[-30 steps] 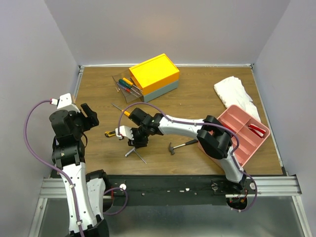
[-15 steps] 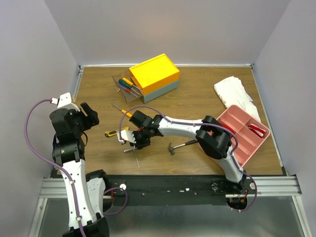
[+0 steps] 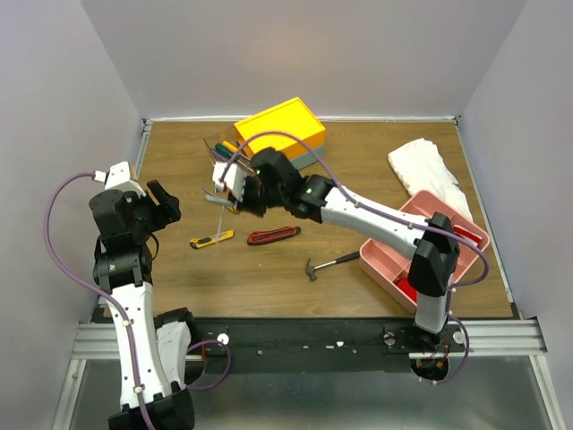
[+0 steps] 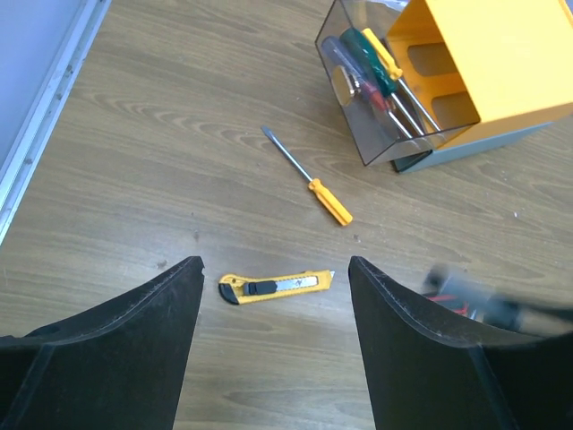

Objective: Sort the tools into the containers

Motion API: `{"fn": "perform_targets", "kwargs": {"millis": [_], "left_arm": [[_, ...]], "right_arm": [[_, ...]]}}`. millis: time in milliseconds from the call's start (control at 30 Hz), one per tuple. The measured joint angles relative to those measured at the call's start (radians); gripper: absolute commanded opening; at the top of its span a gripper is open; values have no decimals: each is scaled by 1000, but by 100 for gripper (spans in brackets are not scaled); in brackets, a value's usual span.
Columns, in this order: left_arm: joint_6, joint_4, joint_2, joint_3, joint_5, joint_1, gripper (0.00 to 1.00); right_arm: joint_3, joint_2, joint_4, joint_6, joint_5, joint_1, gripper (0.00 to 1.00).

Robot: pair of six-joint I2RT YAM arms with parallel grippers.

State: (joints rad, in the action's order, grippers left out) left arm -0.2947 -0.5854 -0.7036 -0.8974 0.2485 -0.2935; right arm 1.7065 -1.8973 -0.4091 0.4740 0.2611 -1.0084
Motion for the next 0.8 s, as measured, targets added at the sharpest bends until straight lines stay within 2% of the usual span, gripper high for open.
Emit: {"fn": "perform_targets", "kwargs": {"millis": [200,267,500,633,800], "left_arm": [[62,-12,0,-8,34,1,76],[120,-47,14,-8,37,2,77],[225,-101,77,-8,37,2,77],[232,-105,83,-8,36,2,77],[230,-105,102,-8,36,1,77]], "right_arm": [[151,-53,238,-89,-150,91,1],[180,-105,354,-98,-204,137,1],[274,-310,601,-72,-379,230,1],[304,-392,671,-14,-422,235,1],[316,-431,679,60,-402,229,1]]}}
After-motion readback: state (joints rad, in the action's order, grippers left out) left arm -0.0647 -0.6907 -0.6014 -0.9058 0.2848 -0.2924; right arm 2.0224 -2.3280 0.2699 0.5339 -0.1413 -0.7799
